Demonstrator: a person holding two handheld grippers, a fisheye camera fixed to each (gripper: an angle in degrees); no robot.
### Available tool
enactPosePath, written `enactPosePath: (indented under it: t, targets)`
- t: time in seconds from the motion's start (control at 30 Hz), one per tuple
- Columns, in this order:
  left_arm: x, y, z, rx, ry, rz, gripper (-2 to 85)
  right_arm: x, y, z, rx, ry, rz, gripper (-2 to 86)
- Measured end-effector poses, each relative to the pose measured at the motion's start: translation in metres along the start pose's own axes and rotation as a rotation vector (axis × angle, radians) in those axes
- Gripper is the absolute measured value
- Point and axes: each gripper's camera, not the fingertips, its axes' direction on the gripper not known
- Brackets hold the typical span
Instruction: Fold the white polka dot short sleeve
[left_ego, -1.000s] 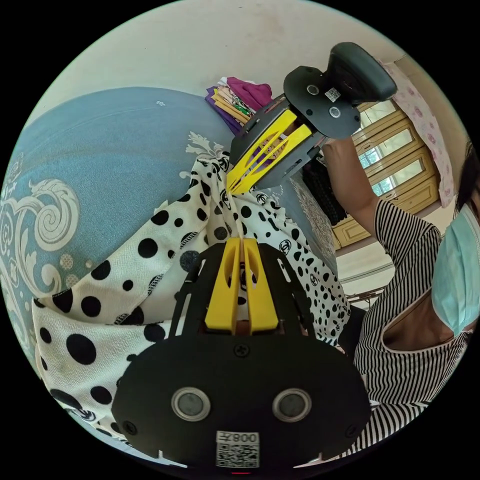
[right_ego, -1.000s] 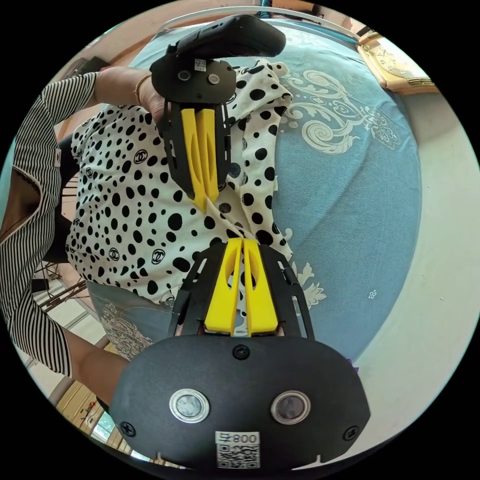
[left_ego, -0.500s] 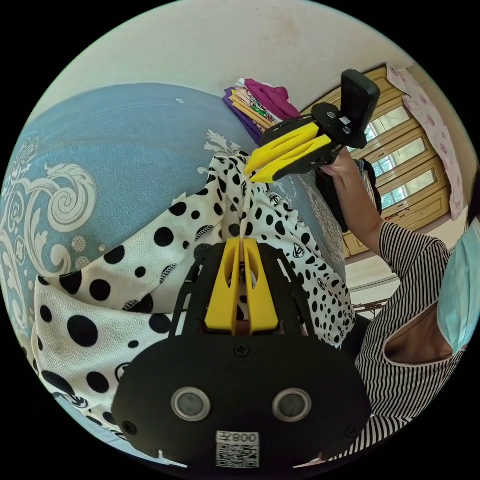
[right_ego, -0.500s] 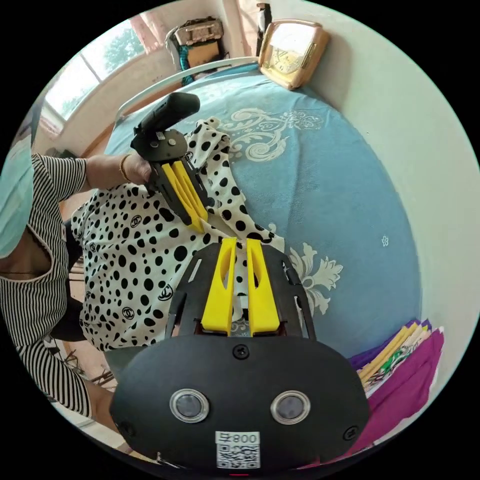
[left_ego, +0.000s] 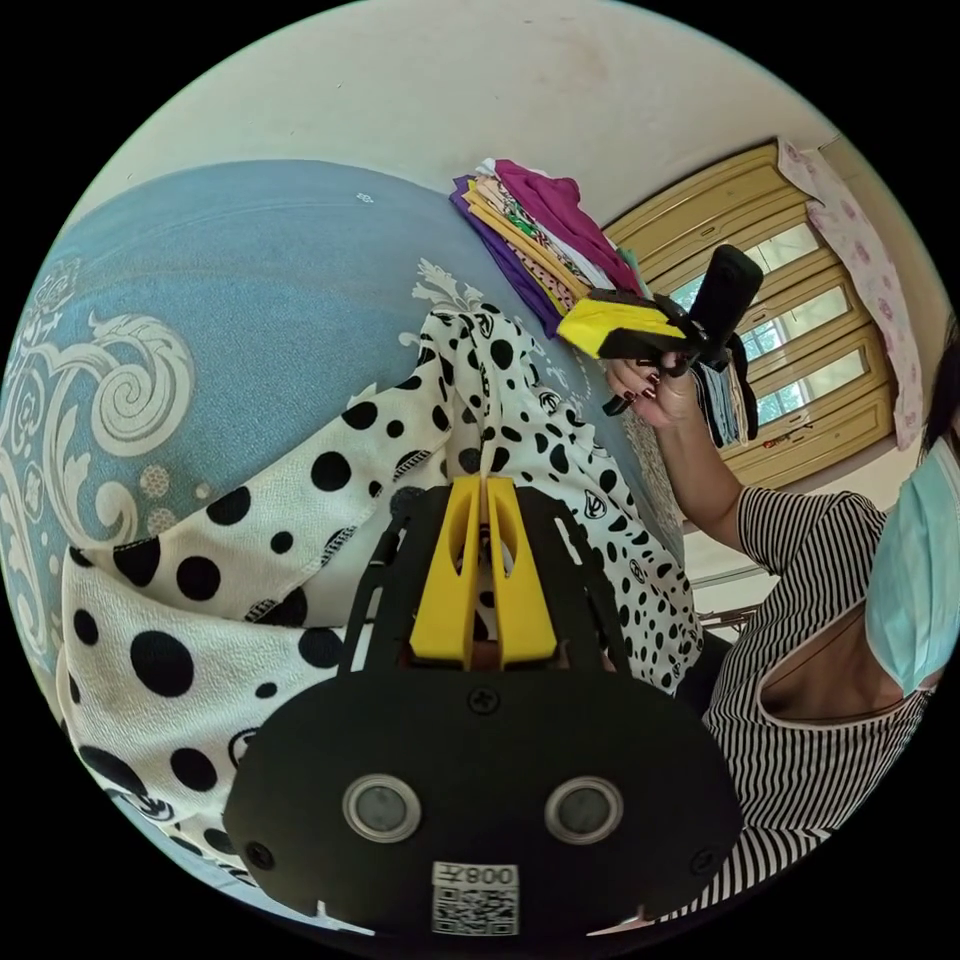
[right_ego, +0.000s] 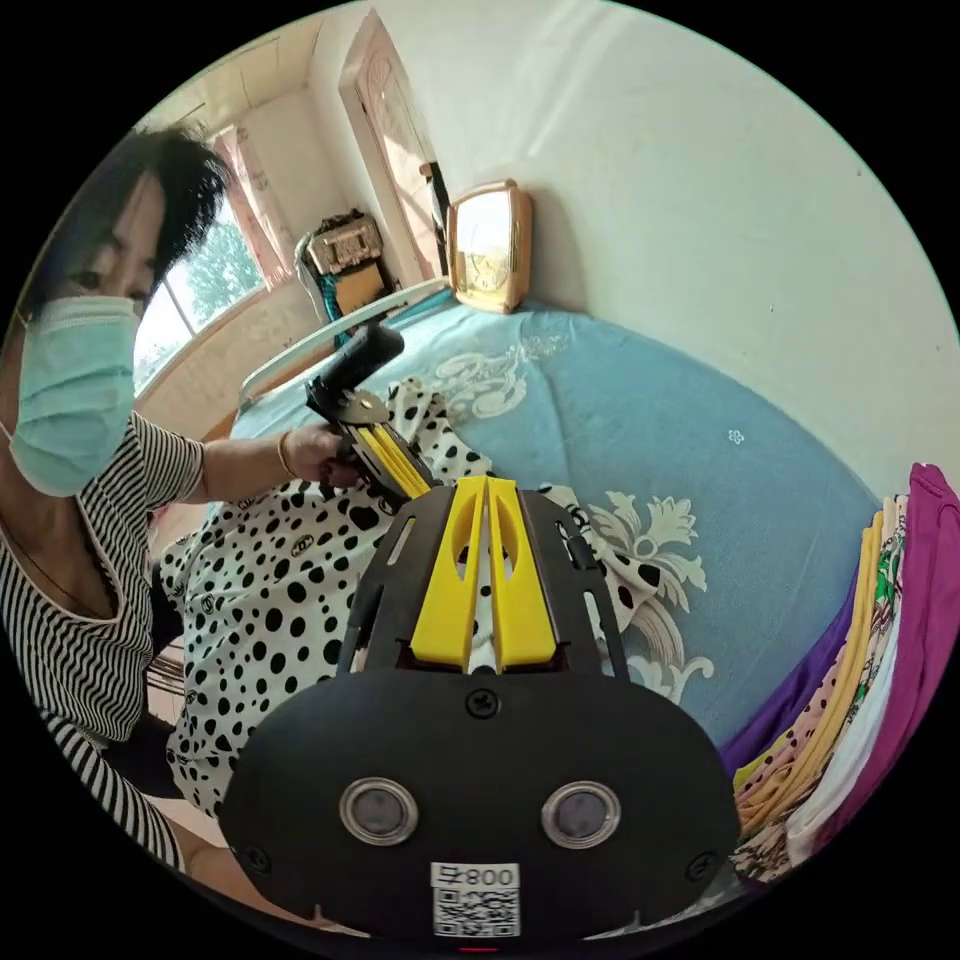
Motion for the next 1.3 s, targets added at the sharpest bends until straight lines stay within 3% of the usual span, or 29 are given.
enactPosePath:
  t: [0.27, 0.4, 0.57, 0.8, 0.97, 1.1, 1.2, 1.3]
  targets:
    - [0.034, 0.015, -0.033, 0.095, -0.083, 0.006, 2.3, -0.006, -0.011, 0.036, -0.256, 0.111, -0.027, 0.1]
    - [0.059, 0.049, -0.085, 0.225, -0.237, -0.02, 2.0, -0.001, -0.004, 0.02, -0.226, 0.107, 0.024, 0.1]
    - [0.065, 0.08, -0.085, 0.133, -0.413, -0.115, 0.6, 0.008, 0.01, -0.012, -0.122, 0.11, 0.145, 0.1]
    - [0.081, 0.088, -0.091, 0.137, -0.66, -0.138, 0.3, -0.034, 0.021, -0.022, -0.193, 0.125, 0.016, 0.1]
    - [0.092, 0.096, -0.101, 0.156, -0.623, -0.153, 0.6, -0.026, 0.033, -0.029, -0.196, 0.128, 0.063, 0.3]
    - [0.123, 0.115, -0.125, 0.283, -0.679, -0.131, 2.0, -0.016, 0.049, -0.072, -0.101, 0.236, 0.15, 0.8]
    - [0.128, 0.136, -0.148, 0.333, -0.74, -0.195, 5.8, -0.004, 0.077, -0.106, -0.036, 0.34, 0.254, 2.3]
    - [0.113, 0.161, -0.169, 0.382, -0.664, -0.316, 9.8, 0.014, 0.106, -0.129, -0.017, 0.343, 0.411, 7.2]
